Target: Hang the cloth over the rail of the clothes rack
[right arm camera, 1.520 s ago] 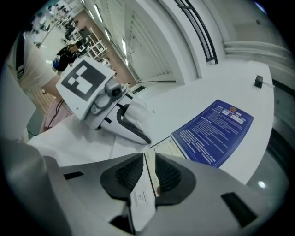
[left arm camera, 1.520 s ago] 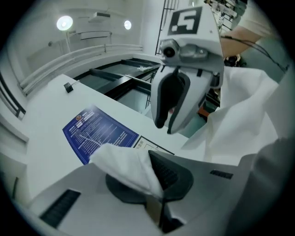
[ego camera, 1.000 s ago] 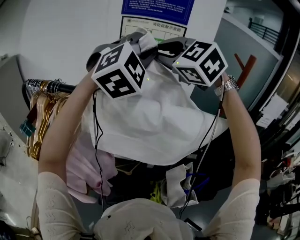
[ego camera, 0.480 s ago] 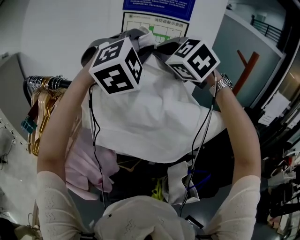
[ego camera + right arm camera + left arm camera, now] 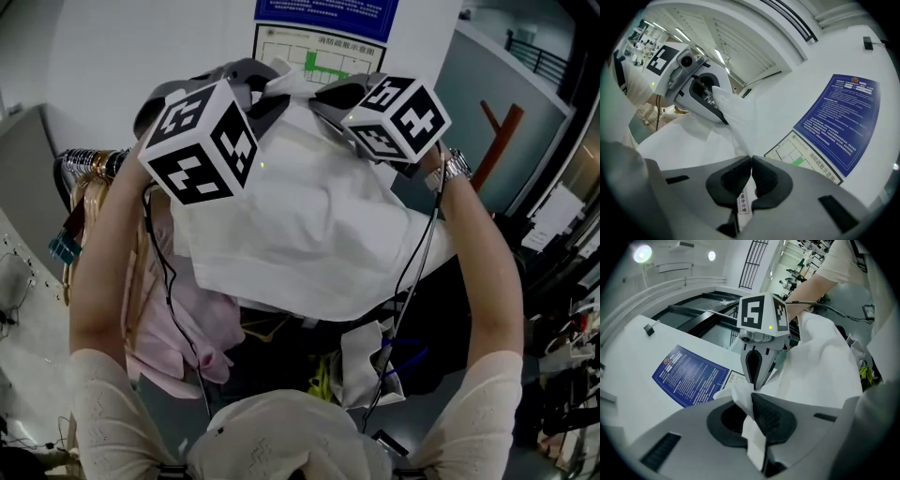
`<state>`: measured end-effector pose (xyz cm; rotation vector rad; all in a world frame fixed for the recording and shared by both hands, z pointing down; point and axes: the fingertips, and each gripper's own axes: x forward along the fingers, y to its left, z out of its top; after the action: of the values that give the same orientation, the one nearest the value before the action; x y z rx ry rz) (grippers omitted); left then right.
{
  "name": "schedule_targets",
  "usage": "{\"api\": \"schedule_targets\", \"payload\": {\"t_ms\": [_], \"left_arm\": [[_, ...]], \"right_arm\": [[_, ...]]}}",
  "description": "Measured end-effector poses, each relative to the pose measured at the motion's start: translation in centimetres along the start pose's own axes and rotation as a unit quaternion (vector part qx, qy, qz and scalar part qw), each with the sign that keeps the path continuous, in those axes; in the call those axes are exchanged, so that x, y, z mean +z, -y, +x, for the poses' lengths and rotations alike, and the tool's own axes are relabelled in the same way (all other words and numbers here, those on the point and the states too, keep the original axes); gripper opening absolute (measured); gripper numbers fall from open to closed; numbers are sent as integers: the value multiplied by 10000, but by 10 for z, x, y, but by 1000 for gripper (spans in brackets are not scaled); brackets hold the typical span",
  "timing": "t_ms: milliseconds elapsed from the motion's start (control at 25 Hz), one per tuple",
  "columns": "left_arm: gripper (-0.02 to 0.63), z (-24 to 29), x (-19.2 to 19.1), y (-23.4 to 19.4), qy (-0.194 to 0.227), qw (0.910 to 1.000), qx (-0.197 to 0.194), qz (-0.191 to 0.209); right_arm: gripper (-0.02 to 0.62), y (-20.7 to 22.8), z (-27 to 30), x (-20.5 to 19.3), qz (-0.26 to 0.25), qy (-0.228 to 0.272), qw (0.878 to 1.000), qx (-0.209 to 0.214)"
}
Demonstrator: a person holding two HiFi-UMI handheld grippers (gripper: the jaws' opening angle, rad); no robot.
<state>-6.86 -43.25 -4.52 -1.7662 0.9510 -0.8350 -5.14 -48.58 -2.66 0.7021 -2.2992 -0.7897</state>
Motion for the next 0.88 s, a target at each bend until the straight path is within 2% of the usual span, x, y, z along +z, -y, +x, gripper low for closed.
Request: {"api": "schedule_targets", "payload": {"t_ms": [320,520,640,760,880], "left_arm": [[18,-25,-18,12,-72,9999,-90,-80],[17,-49,-30,1,-101,9996,206,-178],[17,-56,-26,6,-17,9996,59,-293],[18,-51,-28,26,-116,9996,-182,-198],[17,-49,-36,41,-241,9991,-334,-120]], "right_arm": [[23,-5,1,-3,6,-106,9999,69],[23,-4,3,-13,-10,-291,9996,50],[25,-5,1,-14,-4,-237,9997,32],[28,-2,0,-13,180,-208,9996,-31],[89,6,-1,-17,362,-277,9987,-224]]}}
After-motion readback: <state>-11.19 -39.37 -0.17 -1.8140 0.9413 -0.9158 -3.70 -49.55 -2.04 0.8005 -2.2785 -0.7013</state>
